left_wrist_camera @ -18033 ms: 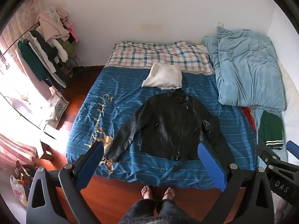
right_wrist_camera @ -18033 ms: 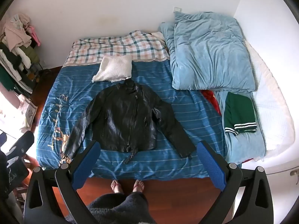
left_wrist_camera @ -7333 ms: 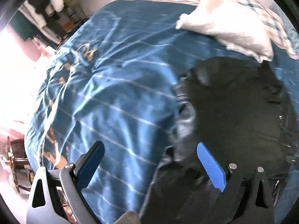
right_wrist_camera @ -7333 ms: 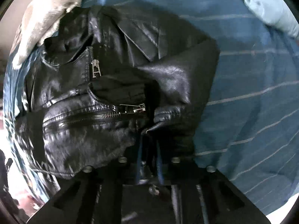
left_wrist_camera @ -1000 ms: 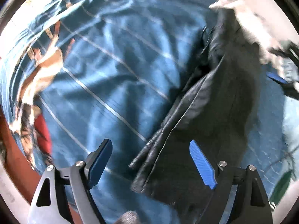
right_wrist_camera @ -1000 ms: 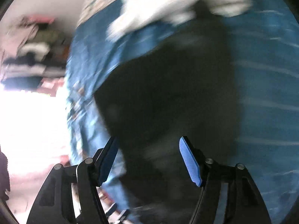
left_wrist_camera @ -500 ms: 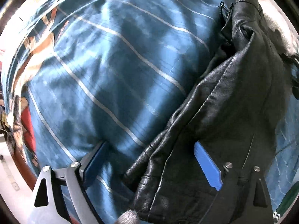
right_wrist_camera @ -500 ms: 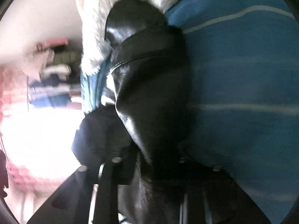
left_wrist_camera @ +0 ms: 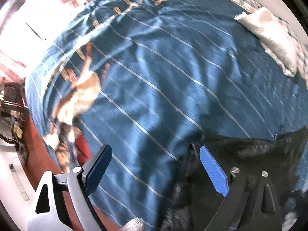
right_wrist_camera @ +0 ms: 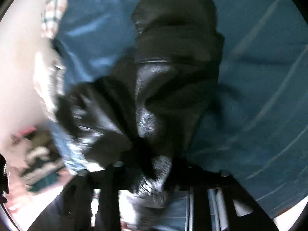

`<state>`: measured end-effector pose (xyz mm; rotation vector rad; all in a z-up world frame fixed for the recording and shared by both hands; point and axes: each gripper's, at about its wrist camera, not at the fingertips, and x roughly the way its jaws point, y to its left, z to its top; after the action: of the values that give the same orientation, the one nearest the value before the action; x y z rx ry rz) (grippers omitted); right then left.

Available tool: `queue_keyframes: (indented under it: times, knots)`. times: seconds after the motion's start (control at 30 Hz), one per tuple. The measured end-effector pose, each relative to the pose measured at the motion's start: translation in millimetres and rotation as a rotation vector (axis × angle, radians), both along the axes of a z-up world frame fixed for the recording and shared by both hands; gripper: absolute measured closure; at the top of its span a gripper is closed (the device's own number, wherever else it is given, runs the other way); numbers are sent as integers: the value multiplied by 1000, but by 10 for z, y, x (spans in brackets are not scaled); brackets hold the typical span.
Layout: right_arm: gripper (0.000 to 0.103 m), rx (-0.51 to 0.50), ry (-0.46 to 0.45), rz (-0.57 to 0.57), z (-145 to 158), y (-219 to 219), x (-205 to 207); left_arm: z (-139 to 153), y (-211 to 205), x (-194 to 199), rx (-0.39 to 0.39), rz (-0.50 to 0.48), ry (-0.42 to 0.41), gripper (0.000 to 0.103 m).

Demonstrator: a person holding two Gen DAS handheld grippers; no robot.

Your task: Fold large clothes

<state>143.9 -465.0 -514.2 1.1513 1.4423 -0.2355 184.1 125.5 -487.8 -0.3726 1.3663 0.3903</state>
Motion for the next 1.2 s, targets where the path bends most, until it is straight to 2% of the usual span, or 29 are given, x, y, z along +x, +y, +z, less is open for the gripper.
queue_keyframes:
  times: [0.03, 0.07, 0.13, 0.2, 0.27, 0.37, 0.4, 0.43, 0.5, 0.53, 0.57, 0.63, 0.67, 0.7, 0.77, 0.8, 0.9, 0.97, 1.03, 1.07, 1.13, 1.2]
  knots:
    - [44, -25, 32, 12, -16, -84, -73, -21, -93, -19, -26, -4, -2, 9]
    - [44, -59, 64, 19, 17, -144, -127, -43, -225, -72, -44, -12, 1, 9]
    - [44, -128, 60, 29, 246, -227, -188, -43, -559, -57, -81, -49, -6, 9]
    - [43, -230, 29, 68, 631, -119, -127, -25, -896, 3, -80, -104, -13, 9]
    - [44, -259, -33, 150, 854, -72, 67, -55, -1221, 167, -90, -163, -33, 9]
    - [46, -211, -141, 374, 1006, 522, 658, -138, -1540, 457, -80, -216, -62, 9]
    - [50, -199, -197, 459, 1035, 802, 959, -174, -1626, 567, -81, -224, -73, 9]
    - [61, -191, -221, 520, 1016, 1007, 1169, -226, -1688, 685, -91, -224, -90, 9]
    - [66, -186, -207, 604, 850, 1357, 1537, -397, -1793, 890, -80, -242, -74, 9]
    - [71, -190, -165, 635, 697, 1500, 1717, -491, -1817, 949, -73, -249, -51, 9]
    - [71, -220, -126, 643, 578, 1575, 1836, -609, -1828, 1011, -65, -256, -25, 9]
    - [90, -297, -40, 670, 201, 1621, 2080, -806, -1786, 1085, -76, -248, 13, 9]
    - [92, -307, -9, 677, 32, 1604, 2155, -827, -1738, 1100, -98, -237, 14, 8]
    - [93, -299, 5, 678, -51, 1547, 2160, -775, -1683, 1105, -112, -229, 0, 9]
    - [93, -257, 31, 641, -43, 1443, 2202, -597, -1611, 1071, -80, -234, -27, 9]
    - [92, -243, 18, 637, 97, 1420, 2200, -479, -1573, 1026, -62, -240, -49, 9]
    - [88, -272, -102, 720, 623, 1395, 1970, -200, -1457, 839, -40, -238, -86, 9]
    - [88, -215, -113, 780, 780, 1407, 1691, -105, -1407, 714, -32, -232, -94, 9]
    - [88, -158, -54, 814, 697, 1496, 1506, -68, -1397, 610, -15, -231, -89, 9]
    - [88, -146, -8, 826, 528, 1523, 1380, -60, -1405, 566, -10, -227, -83, 9]
    - [90, -161, 41, 814, 197, 1564, 1244, -88, -1435, 496, -18, -215, -68, 9]
    - [94, -185, 39, 764, -71, 1520, 1195, -137, -1510, 434, -3, -215, -41, 9]
